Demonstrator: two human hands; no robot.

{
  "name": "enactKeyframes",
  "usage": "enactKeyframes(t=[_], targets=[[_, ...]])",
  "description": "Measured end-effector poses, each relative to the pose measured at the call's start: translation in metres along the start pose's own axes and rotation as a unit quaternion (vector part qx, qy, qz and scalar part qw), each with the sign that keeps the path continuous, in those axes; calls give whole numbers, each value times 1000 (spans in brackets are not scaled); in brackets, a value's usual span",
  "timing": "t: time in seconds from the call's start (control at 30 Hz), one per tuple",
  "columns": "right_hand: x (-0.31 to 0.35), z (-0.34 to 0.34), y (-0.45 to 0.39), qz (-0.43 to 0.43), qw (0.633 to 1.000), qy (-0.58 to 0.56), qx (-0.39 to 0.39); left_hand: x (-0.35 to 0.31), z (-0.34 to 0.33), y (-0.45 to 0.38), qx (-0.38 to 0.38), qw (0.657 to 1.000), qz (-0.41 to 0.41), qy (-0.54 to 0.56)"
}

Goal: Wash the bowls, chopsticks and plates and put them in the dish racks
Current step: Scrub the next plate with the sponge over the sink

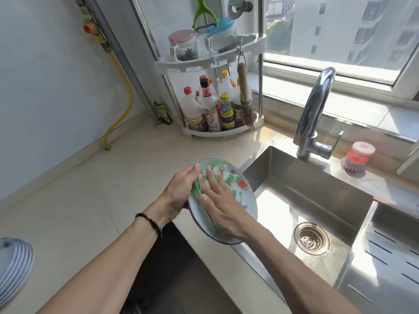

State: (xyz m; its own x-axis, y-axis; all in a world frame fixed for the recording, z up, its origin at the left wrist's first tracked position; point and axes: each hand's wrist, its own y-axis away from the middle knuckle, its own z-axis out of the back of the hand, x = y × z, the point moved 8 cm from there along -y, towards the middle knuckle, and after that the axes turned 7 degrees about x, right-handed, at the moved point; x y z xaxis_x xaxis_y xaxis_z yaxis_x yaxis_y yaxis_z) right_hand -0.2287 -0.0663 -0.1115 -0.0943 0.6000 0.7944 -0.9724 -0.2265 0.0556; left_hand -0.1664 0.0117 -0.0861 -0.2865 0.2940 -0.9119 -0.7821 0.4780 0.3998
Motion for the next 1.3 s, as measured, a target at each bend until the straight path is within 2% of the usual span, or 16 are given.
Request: enactKeyframes(t=[0.07, 0.13, 0.27, 0.4, 0.47, 0.57, 0.67, 0.73, 0.8, 0.87, 0.97, 1.03, 1.1, 1.17, 1.23, 1.3], targets=[[-15, 10, -5, -50, 997, 41, -44, 0, -3, 0, 15, 1000, 2, -10], [-14, 13, -9, -87, 993, 14, -73, -4, -9, -1, 21, 1000, 5, -11], [6, 7, -7, -10, 999, 24, -38, -10, -4, -2, 29, 999, 12, -13], [-11, 26, -14, -84, 991, 31, -96, -19, -9, -1, 45, 998, 0, -32], [5, 17, -16, -56, 995, 1, -79, -23, -7, -1, 42, 999, -5, -32], [14, 10, -12, 5, 999, 44, -27, -20, 3, 2, 46, 999, -4, -27], [-3, 22, -19, -70, 995, 45, -62, -21, 4, 7, 32, 998, -21, -58], [14, 17, -20, -54, 995, -17, -76, -25, 4, 7, 21, 997, -38, -64], [34, 4, -15, 8, 999, -33, -23, -25, 11, 10, 10, 998, -40, -52], [30, 3, -11, 27, 999, 4, 19, -21, 18, 13, 15, 999, -28, -39], [14, 9, -19, -37, 998, 40, -22, -16, 18, 14, 23, 998, -22, -49], [29, 1, -18, -20, 999, 10, -42, -17, 20, 13, 16, 999, -22, -33], [33, -5, -14, 10, 999, 51, -13, -14, 22, 13, 15, 1000, -6, -7], [15, 8, -16, -30, 994, 101, -26, -11, 21, 14, 32, 999, 7, -6], [4, 18, -16, -93, 991, 64, -71, -13, 16, 14, 34, 999, 5, -25], [20, 9, -17, -44, 997, 21, -61, -14, 13, 14, 30, 999, -4, -17]])
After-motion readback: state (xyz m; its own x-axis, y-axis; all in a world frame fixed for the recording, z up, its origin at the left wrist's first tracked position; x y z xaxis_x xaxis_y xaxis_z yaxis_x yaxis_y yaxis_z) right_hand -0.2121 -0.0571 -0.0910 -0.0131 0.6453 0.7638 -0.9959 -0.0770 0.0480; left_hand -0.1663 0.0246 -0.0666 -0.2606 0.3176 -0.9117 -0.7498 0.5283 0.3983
